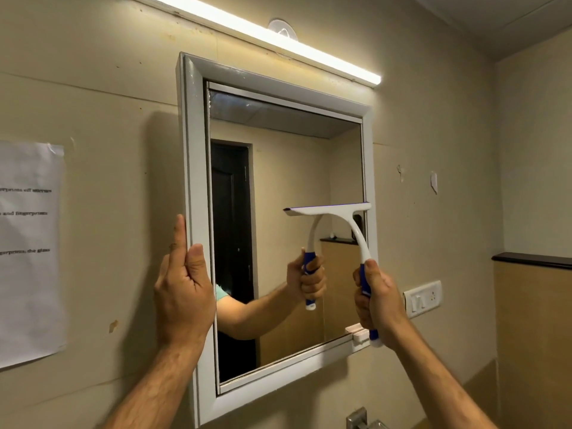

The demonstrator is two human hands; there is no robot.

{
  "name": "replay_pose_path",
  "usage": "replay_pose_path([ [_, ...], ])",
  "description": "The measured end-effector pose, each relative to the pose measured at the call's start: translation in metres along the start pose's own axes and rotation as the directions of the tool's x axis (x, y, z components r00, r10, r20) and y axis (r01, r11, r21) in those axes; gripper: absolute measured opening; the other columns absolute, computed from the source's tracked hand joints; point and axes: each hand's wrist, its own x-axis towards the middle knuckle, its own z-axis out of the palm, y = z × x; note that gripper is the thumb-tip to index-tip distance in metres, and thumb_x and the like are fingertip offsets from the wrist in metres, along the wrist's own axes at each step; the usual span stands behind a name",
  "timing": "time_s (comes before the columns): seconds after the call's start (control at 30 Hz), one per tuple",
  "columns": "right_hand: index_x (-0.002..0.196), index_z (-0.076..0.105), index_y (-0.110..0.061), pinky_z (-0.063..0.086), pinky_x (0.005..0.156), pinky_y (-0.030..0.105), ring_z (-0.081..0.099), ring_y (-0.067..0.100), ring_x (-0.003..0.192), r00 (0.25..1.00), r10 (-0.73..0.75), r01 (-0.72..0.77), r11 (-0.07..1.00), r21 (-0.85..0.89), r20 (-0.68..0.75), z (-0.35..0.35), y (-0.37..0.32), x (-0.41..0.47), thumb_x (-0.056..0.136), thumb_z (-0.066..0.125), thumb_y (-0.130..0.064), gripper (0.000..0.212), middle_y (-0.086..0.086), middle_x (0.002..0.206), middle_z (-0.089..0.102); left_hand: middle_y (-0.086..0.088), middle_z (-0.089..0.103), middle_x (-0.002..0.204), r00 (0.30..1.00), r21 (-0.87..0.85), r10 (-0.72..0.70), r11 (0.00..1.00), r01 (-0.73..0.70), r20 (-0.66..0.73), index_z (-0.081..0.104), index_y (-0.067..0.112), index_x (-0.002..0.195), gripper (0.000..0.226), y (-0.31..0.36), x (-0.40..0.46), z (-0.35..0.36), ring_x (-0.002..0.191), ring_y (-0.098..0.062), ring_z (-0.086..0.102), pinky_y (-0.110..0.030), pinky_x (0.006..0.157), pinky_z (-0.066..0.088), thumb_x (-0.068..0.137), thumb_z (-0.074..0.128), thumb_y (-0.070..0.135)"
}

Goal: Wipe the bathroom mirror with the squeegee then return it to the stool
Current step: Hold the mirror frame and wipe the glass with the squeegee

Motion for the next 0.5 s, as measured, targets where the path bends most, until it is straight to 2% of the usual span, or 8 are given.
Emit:
replay_pose_path([
  [0.1,0.074,0.047,-0.010,0.032,0.039,0.021,0.033,0.010,0.036,1.000,-0.006,0.006,1.000,-0.004,0.025,-0.003,0.019,-0.015,0.095,0.035,-0.053,0.049,-0.002,0.050,0.039,-0.019,0.060,0.122,1.000,-0.004,0.018,1.000,-0.018,-0.012,0.033,0.023,0.148,0.048,0.007,0.000,0.000,0.101,-0.031,0.058,-0.023,0.075,0.037,0.100,0.037,0.028],
  [0.17,0.073,0.046,-0.009,0.029,0.039,0.022,0.031,0.012,0.035,0.995,0.091,-0.091,0.996,-0.001,0.044,-0.004,0.049,-0.049,0.092,0.036,-0.057,0.053,-0.001,0.048,0.038,-0.019,0.060,0.121,0.998,0.023,-0.055,0.998,0.055,0.021,0.033,0.024,0.148,0.048,-0.003,-0.018,-0.004,0.100,-0.028,0.056,-0.021,0.074,0.036,0.101,0.038,0.028],
  [0.27,0.074,0.047,-0.007,0.029,0.038,0.022,0.031,0.012,0.035,0.993,0.112,-0.113,0.994,0.007,0.043,-0.011,0.070,-0.069,0.089,0.038,-0.062,0.058,-0.001,0.047,0.039,-0.018,0.061,0.120,0.999,0.027,-0.049,0.998,0.049,0.008,0.033,0.023,0.148,0.048,-0.002,-0.018,-0.002,0.098,-0.022,0.054,-0.016,0.074,0.034,0.101,0.037,0.029],
  [0.5,0.079,0.049,-0.010,0.030,0.039,0.023,0.033,0.012,0.038,0.997,0.077,-0.077,0.997,-0.022,0.021,-0.007,0.044,-0.043,0.096,0.034,-0.053,0.049,-0.003,0.049,0.040,-0.016,0.058,0.125,0.999,0.007,-0.040,0.999,0.040,0.001,0.032,0.022,0.149,0.048,-0.002,-0.012,0.000,0.105,-0.020,0.052,-0.013,0.080,0.033,0.102,0.037,0.029],
])
